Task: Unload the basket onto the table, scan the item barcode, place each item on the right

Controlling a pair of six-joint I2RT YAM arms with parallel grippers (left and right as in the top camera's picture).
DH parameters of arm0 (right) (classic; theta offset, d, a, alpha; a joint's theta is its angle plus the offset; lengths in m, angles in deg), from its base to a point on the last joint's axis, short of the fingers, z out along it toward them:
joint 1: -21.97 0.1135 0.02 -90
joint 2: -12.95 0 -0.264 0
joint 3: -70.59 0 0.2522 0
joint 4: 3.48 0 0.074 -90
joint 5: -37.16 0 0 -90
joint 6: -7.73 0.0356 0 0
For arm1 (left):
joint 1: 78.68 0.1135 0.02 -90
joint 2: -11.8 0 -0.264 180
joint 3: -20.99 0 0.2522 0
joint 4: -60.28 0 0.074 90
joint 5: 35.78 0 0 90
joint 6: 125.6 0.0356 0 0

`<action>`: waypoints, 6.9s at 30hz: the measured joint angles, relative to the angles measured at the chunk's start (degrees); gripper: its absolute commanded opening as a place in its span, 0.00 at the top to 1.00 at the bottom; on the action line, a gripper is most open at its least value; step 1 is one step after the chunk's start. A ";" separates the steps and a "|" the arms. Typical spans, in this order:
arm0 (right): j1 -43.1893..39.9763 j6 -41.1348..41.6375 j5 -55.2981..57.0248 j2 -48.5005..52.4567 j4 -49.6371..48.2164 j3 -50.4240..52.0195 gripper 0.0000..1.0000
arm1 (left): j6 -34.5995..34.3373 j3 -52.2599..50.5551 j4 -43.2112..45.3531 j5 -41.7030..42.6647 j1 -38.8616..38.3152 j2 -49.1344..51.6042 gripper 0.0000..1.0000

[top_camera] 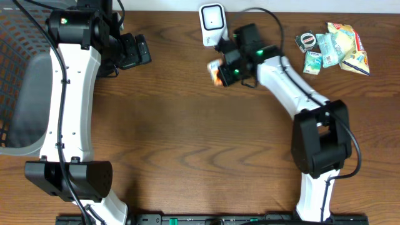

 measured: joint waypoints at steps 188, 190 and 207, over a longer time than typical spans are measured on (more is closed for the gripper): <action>-18.80 6.45 7.13 -119.69 -31.39 94.49 0.01 | 0.00 0.00 0.00 0.02 0.00 0.00 0.02; -18.78 7.61 8.92 -119.69 -31.23 94.49 0.01 | 0.00 0.00 0.02 0.00 0.00 0.00 0.02; -18.78 6.60 13.38 -119.69 -31.06 94.49 0.01 | 0.00 0.00 0.02 0.00 0.00 0.00 0.02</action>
